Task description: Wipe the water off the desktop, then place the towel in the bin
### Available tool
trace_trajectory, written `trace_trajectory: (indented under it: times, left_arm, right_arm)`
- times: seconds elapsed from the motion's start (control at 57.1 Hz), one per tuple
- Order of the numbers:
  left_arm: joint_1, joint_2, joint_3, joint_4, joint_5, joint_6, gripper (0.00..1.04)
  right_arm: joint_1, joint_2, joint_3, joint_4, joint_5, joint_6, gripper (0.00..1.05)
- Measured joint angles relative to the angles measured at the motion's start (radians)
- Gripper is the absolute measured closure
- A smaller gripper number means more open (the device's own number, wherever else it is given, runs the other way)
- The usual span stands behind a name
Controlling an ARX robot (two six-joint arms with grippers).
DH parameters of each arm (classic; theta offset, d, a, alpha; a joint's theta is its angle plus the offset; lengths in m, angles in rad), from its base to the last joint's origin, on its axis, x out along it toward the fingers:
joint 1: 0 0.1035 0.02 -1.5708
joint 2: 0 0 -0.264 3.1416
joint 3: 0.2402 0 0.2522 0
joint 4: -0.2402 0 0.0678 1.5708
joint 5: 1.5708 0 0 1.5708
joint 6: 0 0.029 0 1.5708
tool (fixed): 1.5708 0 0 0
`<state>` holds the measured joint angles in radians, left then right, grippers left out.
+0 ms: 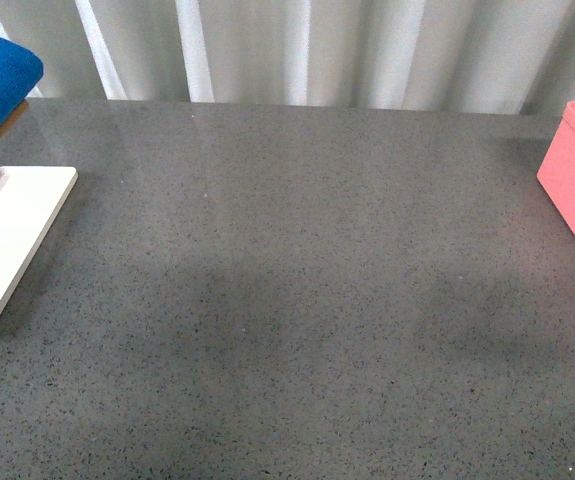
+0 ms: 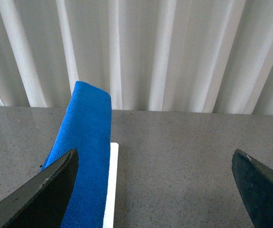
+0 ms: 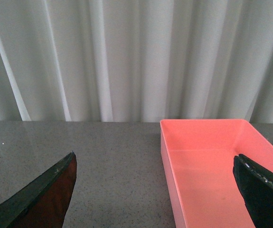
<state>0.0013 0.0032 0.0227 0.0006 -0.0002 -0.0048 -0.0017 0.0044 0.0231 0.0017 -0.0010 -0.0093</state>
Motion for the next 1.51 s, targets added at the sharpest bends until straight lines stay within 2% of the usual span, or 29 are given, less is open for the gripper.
trace_trajectory:
  times: [1.104, 1.121, 1.209, 1.244, 1.296, 1.436, 1.506]
  left_arm:
    - [0.0, 0.0, 0.0, 0.0, 0.001, 0.0, 0.07]
    - [0.003, 0.004, 0.002, -0.005, 0.014, -0.001, 0.07]
    - [0.015, 0.121, 0.084, -0.213, 0.229, -0.022, 0.07]
    - [-0.006, 0.19, 0.122, -0.25, 0.265, -0.028, 0.07]
    - [-0.025, 0.279, 0.174, -0.199, 0.286, -0.034, 0.07]
    - [-0.053, 0.556, 0.342, 0.037, 0.226, 0.011, 0.07]
    - [-0.065, 0.793, 0.486, 0.138, 0.215, 0.052, 0.07]
  right_arm:
    - [0.0, 0.0, 0.0, 0.0, 0.0, 0.0, 0.07]
    - [0.0, 0.0, 0.0, 0.0, 0.0, 0.0, 0.07]
    - [0.0, 0.0, 0.0, 0.0, 0.0, 0.0, 0.07]
    - [0.0, 0.0, 0.0, 0.0, -0.002, 0.0, 0.07]
    - [0.0, 0.0, 0.0, 0.0, 0.0, 0.0, 0.07]
    - [0.001, 0.0, 0.0, 0.0, 0.0, 0.0, 0.07]
    - [0.0, 0.0, 0.0, 0.0, 0.0, 0.0, 0.07]
